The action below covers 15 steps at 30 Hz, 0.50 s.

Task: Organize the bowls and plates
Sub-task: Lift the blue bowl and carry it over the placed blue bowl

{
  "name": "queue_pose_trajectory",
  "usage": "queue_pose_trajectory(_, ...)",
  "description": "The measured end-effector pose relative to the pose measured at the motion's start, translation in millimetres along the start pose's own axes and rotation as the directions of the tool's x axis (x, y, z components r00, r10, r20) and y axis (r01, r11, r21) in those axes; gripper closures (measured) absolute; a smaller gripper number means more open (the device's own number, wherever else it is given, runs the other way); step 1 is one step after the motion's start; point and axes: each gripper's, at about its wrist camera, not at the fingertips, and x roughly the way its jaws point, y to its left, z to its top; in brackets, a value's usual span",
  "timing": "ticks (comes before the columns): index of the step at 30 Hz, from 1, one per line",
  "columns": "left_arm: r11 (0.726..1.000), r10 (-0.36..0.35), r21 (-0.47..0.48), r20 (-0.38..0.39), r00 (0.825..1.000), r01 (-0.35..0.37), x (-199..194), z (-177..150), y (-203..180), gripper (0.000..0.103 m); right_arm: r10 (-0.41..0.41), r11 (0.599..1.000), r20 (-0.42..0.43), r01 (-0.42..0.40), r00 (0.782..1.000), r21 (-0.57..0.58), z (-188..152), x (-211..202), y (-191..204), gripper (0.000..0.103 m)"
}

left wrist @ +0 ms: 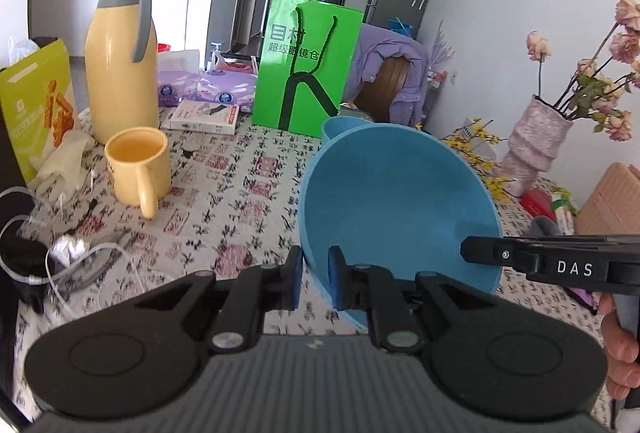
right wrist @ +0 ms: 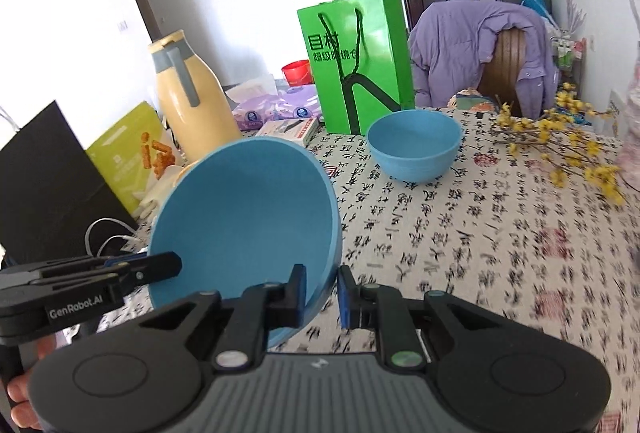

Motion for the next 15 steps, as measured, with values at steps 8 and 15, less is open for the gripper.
queue_pose_trajectory(8, 1.000, -0.005, -0.003, 0.002, 1.000, 0.005, -53.1, -48.3, 2.5, 0.090, -0.002, 1.000, 0.017, 0.003, 1.000, -0.023, -52.9, -54.0, 30.1, 0.086)
queue_pose_trajectory(15, 0.999, -0.016, -0.049, -0.045, 0.999, 0.014, -67.6, -88.7, 23.1, 0.090, 0.018, 1.000, -0.036, -0.019, 0.999, -0.023, -98.6, -62.8, 48.1, 0.085)
